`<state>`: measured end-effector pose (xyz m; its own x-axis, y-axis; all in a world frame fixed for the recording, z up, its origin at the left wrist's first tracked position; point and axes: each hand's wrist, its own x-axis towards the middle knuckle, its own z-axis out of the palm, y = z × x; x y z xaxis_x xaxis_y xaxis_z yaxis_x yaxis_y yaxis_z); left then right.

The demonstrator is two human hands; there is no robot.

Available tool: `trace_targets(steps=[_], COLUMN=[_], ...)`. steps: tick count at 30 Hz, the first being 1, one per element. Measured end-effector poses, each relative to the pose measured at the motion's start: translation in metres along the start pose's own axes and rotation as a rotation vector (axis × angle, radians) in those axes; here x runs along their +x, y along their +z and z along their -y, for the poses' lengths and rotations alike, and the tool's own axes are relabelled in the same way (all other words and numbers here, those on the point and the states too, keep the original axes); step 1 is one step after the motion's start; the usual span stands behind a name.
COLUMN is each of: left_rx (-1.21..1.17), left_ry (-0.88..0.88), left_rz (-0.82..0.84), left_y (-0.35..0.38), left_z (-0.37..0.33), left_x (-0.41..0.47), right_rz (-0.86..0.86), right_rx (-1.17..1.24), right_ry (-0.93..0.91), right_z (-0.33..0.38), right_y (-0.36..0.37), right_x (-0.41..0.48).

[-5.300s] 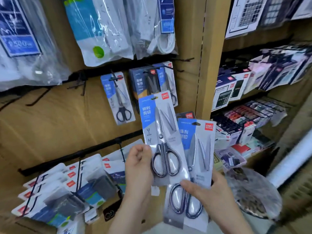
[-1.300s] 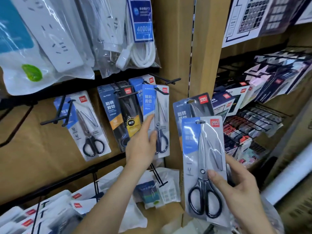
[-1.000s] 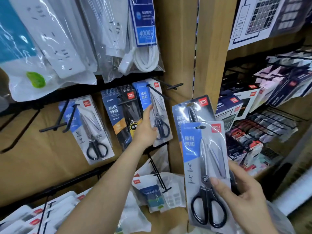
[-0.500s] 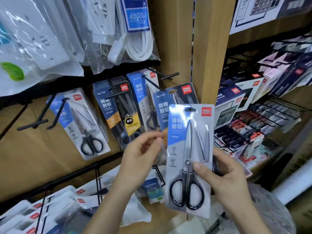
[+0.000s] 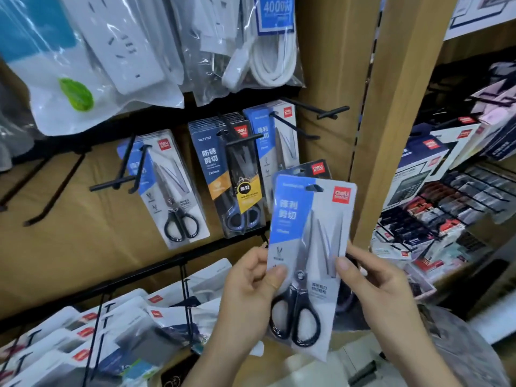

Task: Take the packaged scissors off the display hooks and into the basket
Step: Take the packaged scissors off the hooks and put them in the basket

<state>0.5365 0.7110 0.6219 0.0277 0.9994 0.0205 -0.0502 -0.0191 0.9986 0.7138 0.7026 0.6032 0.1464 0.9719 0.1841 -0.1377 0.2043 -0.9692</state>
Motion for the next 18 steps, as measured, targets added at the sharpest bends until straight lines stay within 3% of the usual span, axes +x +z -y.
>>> trace_targets(steps=[7,13,18], left_rx=[-0.038,0.002,0.003], left_ry=[0.235,0.235,0.212], left_rz=[-0.402,-0.583,-0.623], left_y=[-0.058,-0.094,-0.113], left_z=[-0.002,0.004,0.000], left_x=[-0.022,-0.028,-0.022], right_rz=[0.101,0.237,0.203], right_rx=[-0.115,-0.187,-0.152], right_ry=[-0.035,-0.131,-0.144], right_z=[-0.005,-0.014,-0.017], right_y=[0.013,0.042,0.065], right_x=[0.004,0.010,0.005])
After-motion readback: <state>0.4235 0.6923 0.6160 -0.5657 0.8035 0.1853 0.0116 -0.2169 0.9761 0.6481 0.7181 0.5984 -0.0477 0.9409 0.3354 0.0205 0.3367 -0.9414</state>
